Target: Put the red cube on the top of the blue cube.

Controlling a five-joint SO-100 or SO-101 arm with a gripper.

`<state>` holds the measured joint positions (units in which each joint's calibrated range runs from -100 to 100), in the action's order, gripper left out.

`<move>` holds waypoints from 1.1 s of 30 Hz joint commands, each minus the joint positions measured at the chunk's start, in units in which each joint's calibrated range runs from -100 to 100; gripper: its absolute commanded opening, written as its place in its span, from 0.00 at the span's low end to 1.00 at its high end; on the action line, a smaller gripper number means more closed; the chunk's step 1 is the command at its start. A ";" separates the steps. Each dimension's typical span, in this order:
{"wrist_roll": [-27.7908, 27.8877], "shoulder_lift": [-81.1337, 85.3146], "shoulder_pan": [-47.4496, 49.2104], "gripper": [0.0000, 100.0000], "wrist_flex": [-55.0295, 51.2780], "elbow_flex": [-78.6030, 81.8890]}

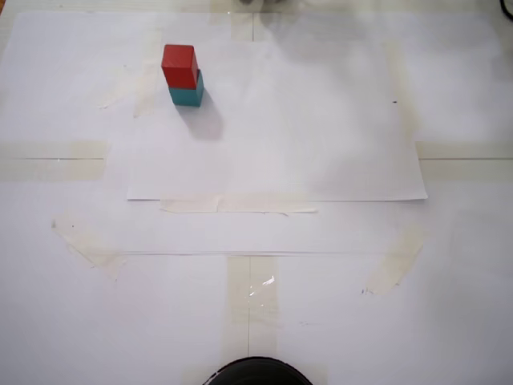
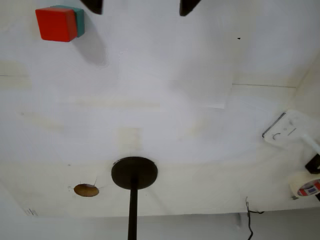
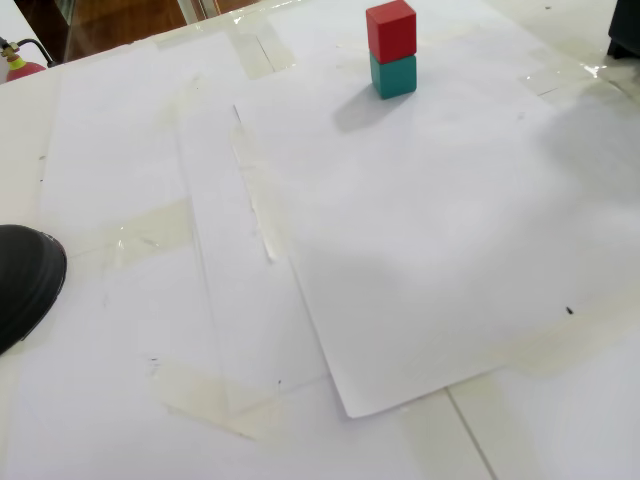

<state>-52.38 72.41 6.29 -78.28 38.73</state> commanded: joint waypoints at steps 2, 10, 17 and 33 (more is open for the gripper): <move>-0.05 19.95 0.90 0.12 0.30 17.42; 1.22 25.02 -1.44 0.02 2.58 29.32; 5.71 25.02 -3.64 0.00 16.60 41.21; 6.64 25.02 -4.70 0.00 25.57 60.82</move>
<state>-46.23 96.70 2.34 -54.45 98.73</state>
